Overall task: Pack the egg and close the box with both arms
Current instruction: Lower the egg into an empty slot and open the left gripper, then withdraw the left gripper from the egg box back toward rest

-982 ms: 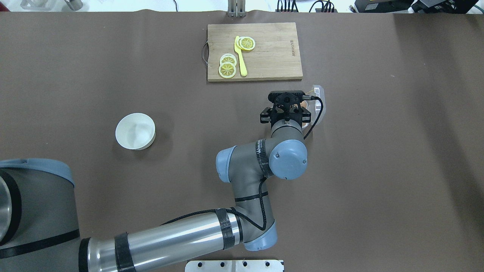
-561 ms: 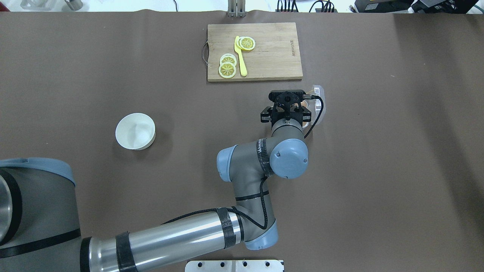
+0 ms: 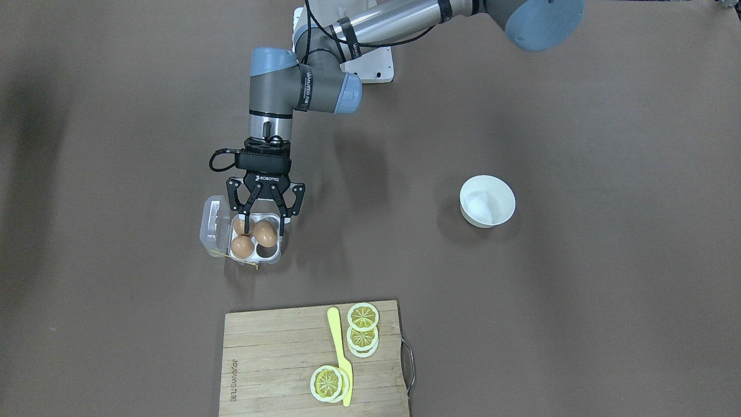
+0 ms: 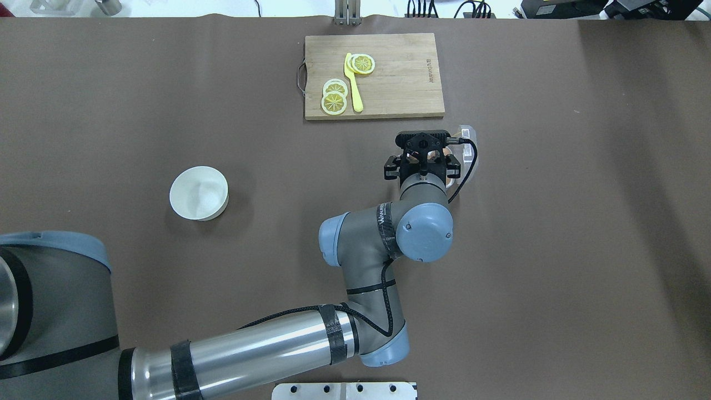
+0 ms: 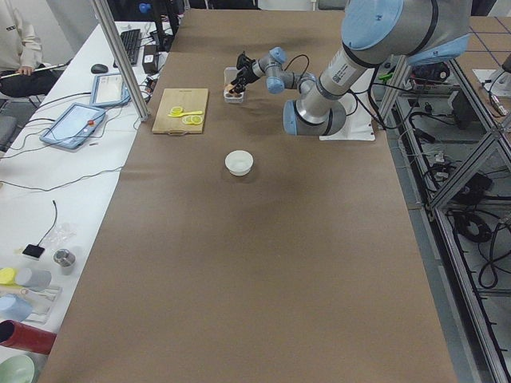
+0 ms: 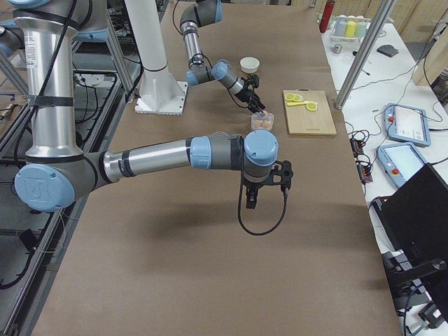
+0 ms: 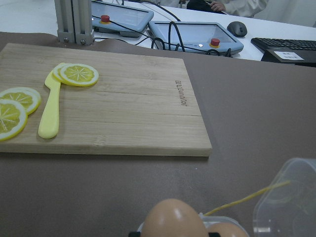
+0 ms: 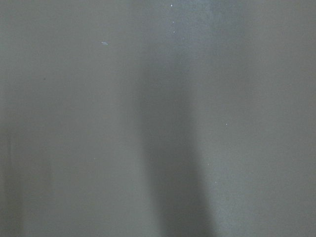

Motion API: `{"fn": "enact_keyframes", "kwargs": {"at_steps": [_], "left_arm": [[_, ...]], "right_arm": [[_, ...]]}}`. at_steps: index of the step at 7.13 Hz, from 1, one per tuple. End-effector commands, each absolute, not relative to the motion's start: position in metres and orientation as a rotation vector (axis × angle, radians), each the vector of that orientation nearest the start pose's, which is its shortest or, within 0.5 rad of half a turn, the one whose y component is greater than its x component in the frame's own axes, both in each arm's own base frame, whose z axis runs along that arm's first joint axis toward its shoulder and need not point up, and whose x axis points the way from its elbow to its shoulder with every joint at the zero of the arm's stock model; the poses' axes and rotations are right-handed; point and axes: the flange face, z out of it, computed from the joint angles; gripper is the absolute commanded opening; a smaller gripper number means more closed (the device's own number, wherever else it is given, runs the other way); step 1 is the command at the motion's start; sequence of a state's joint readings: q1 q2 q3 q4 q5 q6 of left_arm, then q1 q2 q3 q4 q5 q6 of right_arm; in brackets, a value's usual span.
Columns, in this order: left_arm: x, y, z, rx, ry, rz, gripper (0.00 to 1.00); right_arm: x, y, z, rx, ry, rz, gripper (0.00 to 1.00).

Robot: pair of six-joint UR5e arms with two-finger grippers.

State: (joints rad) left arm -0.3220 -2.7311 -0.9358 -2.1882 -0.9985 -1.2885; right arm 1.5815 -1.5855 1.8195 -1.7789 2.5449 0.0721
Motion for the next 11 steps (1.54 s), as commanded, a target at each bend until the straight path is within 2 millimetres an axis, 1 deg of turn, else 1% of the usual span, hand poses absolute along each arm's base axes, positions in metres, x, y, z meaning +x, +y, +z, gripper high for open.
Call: {"fn": "enact_keyframes", "kwargs": {"at_steps": [1,3,4,5,6,7,8,9,10,11], "left_arm": [[0.744,-0.446,0.082,0.816,0.908,-0.361,0.88],[0.742,-0.446,0.078,0.818,0.914,-0.364,0.88],[0.738,-0.450,0.074,0.819,0.922,-0.369,0.88],[0.722,-0.461,0.061,0.821,0.949,-0.383,0.89],[0.701,-0.472,0.052,0.811,0.984,-0.377,0.90],[0.685,-0.477,0.071,0.836,0.965,-0.345,0.89],[0.662,-0.482,0.099,0.841,0.959,-0.342,0.67],[0.631,-0.494,0.116,0.808,0.990,-0.331,0.25],[0.600,-0.506,0.119,0.776,1.022,-0.316,0.14],[0.555,-0.522,0.118,0.752,1.032,-0.274,0.12]], "right_arm": [[0.056,-0.476,0.550,-0.006,-0.974,0.063,1.00],[0.056,-0.476,0.549,-0.005,-0.975,0.064,1.00],[0.056,-0.476,0.548,-0.005,-0.981,0.064,1.00],[0.055,-0.478,0.542,-0.004,-0.990,0.072,1.00],[0.055,-0.479,0.537,0.002,-0.990,0.076,1.00],[0.055,-0.484,0.531,0.012,-0.991,0.071,1.00],[0.055,-0.489,0.525,0.019,-0.991,0.077,1.00],[0.055,-0.492,0.514,0.025,-0.993,0.090,1.00],[0.049,-0.498,0.500,0.032,-0.995,0.090,1.00],[0.035,-0.506,0.485,0.025,-1.000,0.097,1.00]]}}
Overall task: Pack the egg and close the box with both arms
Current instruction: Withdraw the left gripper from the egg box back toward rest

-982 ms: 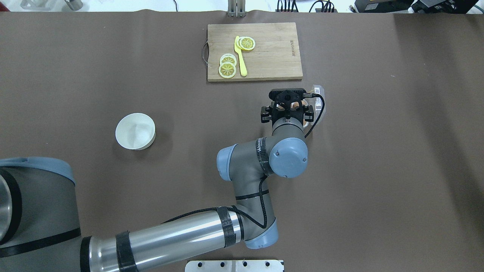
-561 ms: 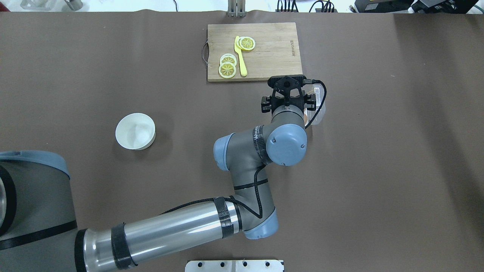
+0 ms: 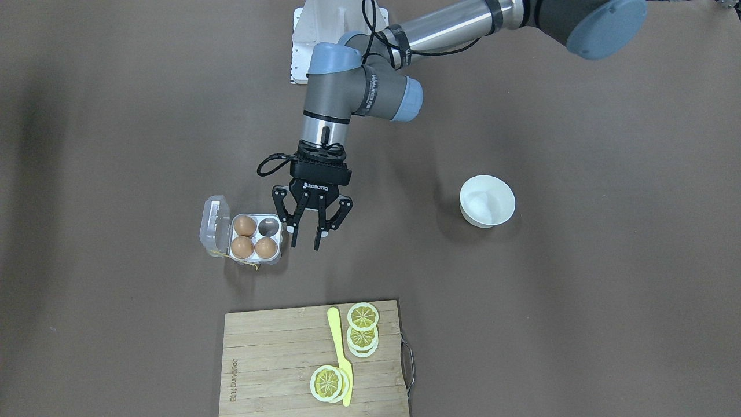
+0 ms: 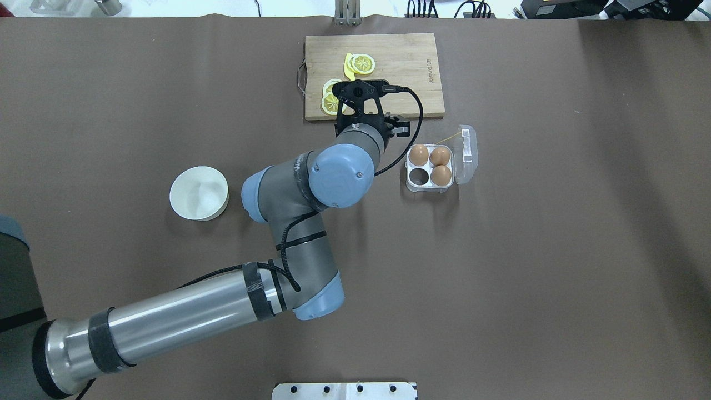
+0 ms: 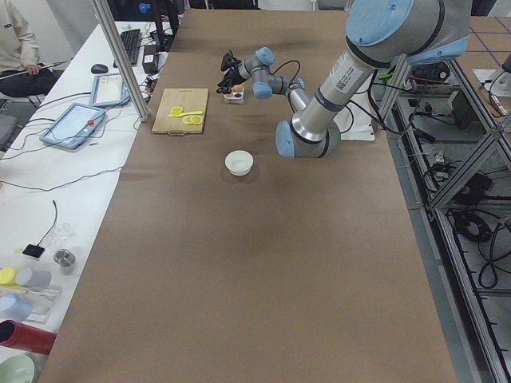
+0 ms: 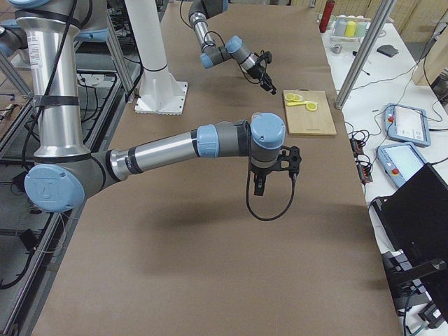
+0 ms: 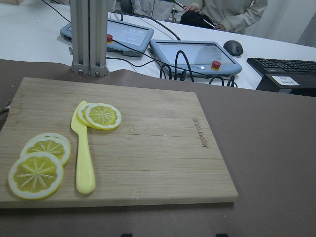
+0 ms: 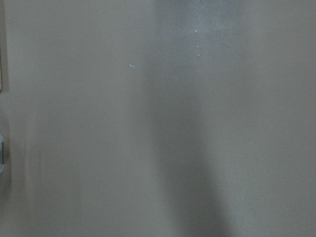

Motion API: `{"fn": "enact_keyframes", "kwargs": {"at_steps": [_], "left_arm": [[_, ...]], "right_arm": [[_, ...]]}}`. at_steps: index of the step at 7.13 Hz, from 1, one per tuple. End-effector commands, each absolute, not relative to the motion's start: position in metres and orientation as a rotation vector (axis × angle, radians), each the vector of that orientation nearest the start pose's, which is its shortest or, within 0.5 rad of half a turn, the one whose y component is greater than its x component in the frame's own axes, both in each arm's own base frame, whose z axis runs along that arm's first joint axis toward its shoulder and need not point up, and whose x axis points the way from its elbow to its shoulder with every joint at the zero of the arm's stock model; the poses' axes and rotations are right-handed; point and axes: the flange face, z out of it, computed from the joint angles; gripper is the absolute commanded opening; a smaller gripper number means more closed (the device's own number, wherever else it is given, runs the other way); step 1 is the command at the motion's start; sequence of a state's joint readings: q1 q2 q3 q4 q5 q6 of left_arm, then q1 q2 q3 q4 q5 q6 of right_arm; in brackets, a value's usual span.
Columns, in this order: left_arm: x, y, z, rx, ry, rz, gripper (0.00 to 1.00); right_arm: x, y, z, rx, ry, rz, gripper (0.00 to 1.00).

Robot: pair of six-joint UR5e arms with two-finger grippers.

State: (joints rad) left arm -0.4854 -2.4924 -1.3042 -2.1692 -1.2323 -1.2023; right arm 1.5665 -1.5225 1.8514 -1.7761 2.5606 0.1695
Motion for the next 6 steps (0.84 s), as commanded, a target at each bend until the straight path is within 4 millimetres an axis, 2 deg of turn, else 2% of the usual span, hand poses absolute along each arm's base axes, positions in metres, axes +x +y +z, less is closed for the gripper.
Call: {"fn": "enact_keyframes", "kwargs": {"at_steps": [1,2,3,4,5,6], "left_arm": [[0.490,-0.529,0.118,0.692,0.975,-0.255,0.01],[0.419,-0.536,0.100,0.652,0.942,-0.209,0.00],[0.364,-0.544,0.110,0.589,0.915,-0.228,0.45],[0.338,-0.554,0.137,0.564,0.892,-0.234,0.98],[0.315,-0.565,0.153,0.572,0.862,-0.255,0.98],[0.281,-0.579,0.171,0.509,0.880,-0.268,0.98]], "right_arm": [[0.017,-0.513,0.473,0.006,-0.999,0.098,1.00],[-0.011,-0.519,0.463,0.009,-1.001,0.045,1.00],[-0.032,-0.526,0.454,0.049,-1.008,-0.020,1.00],[-0.054,-0.539,0.429,0.055,-1.019,-0.015,1.00],[-0.087,-0.550,0.398,0.048,-1.022,-0.003,1.00],[-0.135,-0.555,0.375,0.025,-0.989,-0.002,0.95]]}}
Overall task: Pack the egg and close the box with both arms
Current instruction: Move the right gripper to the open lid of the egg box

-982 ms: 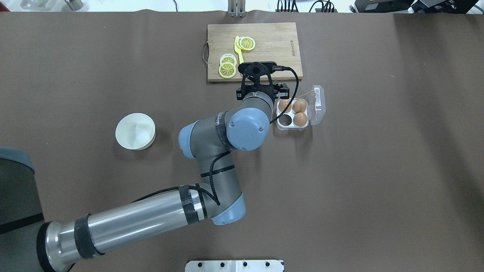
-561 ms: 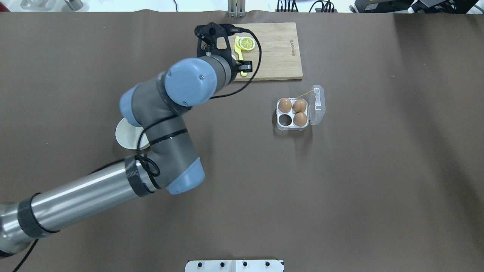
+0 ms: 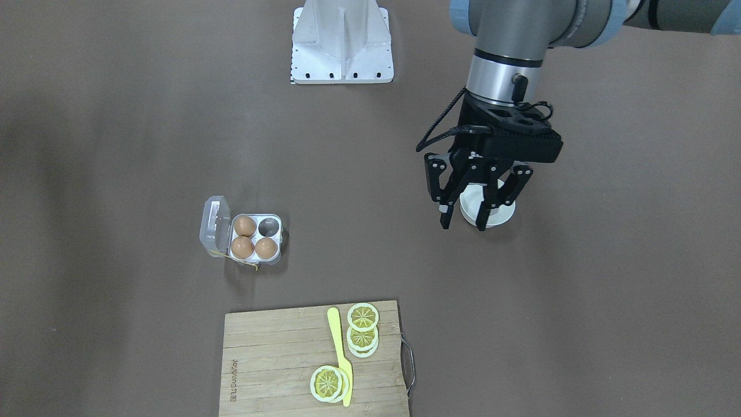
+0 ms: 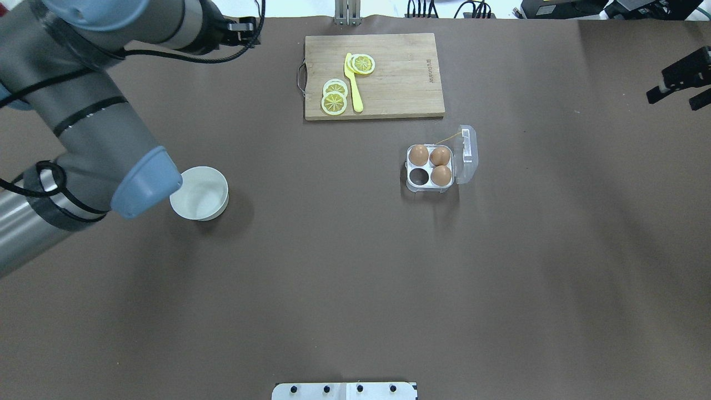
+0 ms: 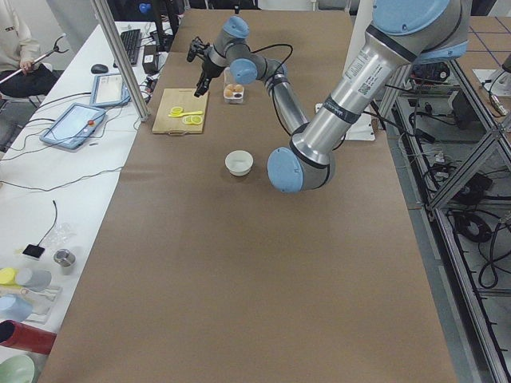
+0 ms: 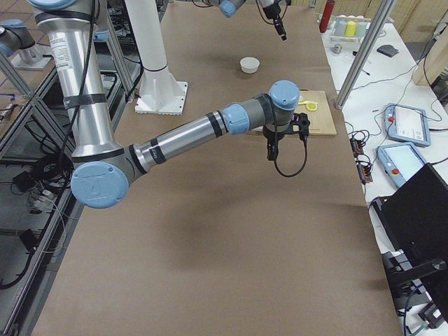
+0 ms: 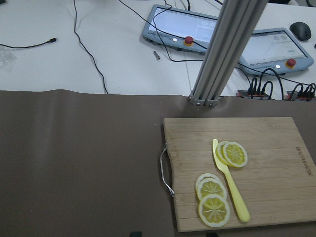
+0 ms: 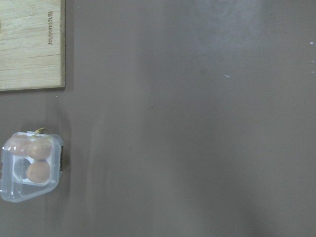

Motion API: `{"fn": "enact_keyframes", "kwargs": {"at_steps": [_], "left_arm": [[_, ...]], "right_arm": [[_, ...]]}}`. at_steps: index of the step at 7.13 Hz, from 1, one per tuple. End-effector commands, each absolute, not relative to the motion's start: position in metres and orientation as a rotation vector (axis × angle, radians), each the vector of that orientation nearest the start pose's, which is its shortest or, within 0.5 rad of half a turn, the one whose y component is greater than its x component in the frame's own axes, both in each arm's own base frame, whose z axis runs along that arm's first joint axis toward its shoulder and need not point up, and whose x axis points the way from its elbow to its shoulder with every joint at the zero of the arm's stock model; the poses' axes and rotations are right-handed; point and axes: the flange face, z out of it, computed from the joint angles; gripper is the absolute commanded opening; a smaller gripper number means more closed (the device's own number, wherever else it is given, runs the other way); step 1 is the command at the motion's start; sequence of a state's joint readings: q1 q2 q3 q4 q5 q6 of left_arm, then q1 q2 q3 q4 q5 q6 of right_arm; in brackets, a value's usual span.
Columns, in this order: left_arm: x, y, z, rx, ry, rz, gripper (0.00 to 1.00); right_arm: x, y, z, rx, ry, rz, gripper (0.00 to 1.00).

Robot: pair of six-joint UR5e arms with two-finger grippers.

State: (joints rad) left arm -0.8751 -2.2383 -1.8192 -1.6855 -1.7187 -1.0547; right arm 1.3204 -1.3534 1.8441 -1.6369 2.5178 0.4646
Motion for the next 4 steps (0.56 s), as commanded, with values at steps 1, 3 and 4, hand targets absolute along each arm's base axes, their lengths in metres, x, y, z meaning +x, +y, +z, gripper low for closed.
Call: {"fn": "enact_keyframes", "kwargs": {"at_steps": [1,3,4], "left_arm": [[0.230,-0.592,0.183,0.462,0.910,-0.259,0.98],[0.188,-0.605,0.210,0.449,0.888,-0.226,0.98],[0.181,-0.608,0.213,0.450,0.881,-0.234,0.98]], "right_arm": [[-0.177,-0.548,0.369,0.041,-0.960,-0.002,0.87],[-0.235,-0.529,0.381,0.122,-0.998,0.076,0.45],[-0.264,-0.523,0.392,0.143,-0.966,0.064,0.16]]}}
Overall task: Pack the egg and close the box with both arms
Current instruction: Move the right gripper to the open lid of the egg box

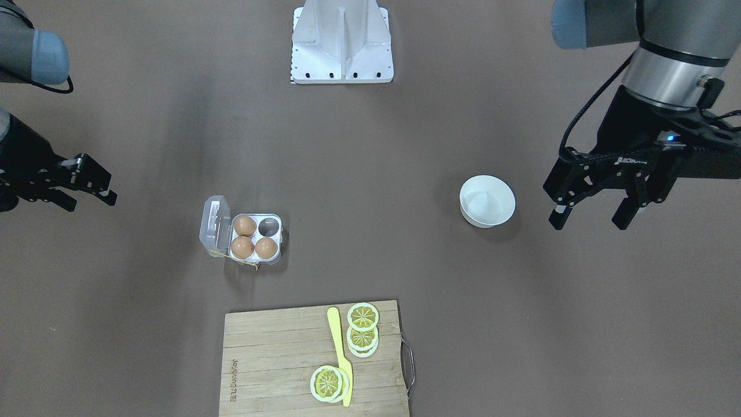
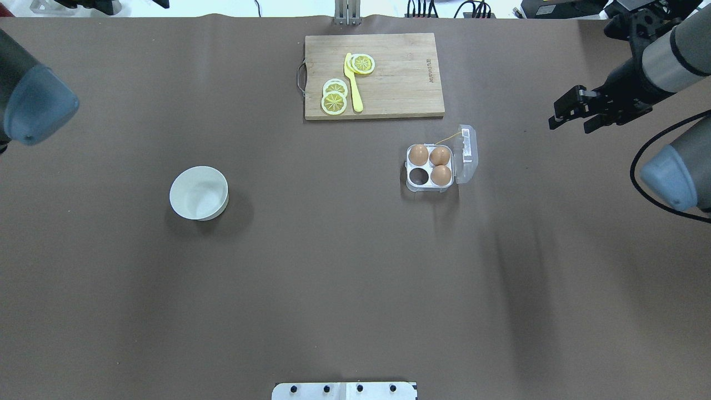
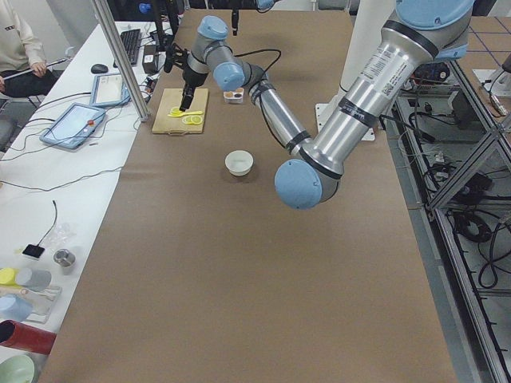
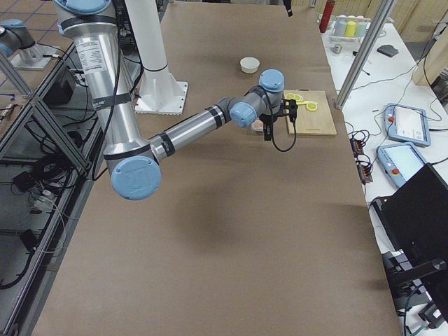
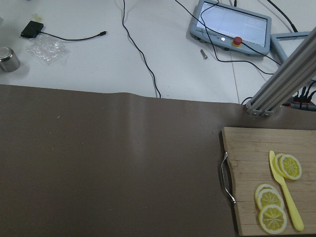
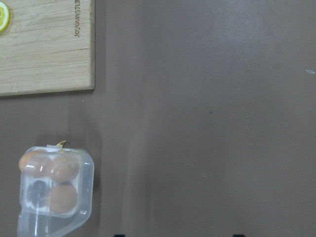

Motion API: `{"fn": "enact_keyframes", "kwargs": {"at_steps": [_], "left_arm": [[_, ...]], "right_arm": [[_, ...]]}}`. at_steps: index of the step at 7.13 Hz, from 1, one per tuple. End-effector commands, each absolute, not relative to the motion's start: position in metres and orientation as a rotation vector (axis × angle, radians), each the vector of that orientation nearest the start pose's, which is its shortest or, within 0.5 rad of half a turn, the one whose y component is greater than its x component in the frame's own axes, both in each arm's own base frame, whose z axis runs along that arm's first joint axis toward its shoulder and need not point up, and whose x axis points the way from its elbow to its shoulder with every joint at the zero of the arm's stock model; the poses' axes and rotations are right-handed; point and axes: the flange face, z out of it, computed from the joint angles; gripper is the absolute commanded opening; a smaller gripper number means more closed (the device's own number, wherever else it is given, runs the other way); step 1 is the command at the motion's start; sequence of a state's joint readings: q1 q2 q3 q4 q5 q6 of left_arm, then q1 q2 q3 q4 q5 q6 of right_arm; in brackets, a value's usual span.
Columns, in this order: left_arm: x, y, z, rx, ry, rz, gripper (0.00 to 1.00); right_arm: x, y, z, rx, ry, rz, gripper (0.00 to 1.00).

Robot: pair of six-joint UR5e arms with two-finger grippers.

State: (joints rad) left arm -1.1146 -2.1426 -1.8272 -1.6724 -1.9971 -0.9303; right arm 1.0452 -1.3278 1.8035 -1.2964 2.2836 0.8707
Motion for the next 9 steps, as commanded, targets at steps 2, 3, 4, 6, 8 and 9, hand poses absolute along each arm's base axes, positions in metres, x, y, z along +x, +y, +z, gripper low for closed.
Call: {"fn": "enact_keyframes", "kwargs": {"at_steps": [2,3,4,6,8,9], "left_arm": [[0.171,-0.610,0.211,0.446,0.892,-0.240,0.98],[0.167,-0.611,0.211,0.446,0.894,-0.245,0.98],[0.165,-0.610,0.210,0.449,0.896,-0.246,0.98],[0.165,-0.611,0.211,0.448,0.895,-0.247,0.98],[0.165,-0.613,0.214,0.444,0.889,-0.250,0.98],[0.163,-0.615,0.215,0.448,0.884,-0.240,0.98]], "right_arm": [[-0.292,-0.515,0.395,0.154,-0.934,0.041,0.00],[-0.309,-0.514,0.394,0.140,-0.933,0.038,0.00],[-0.321,-0.528,0.392,0.146,-0.949,0.043,0.00],[-0.339,-0.541,0.395,0.150,-0.985,0.051,0.00],[-0.343,-0.538,0.388,0.128,-1.033,0.033,0.00],[-0.344,-0.535,0.385,0.106,-1.061,0.018,0.00]]}}
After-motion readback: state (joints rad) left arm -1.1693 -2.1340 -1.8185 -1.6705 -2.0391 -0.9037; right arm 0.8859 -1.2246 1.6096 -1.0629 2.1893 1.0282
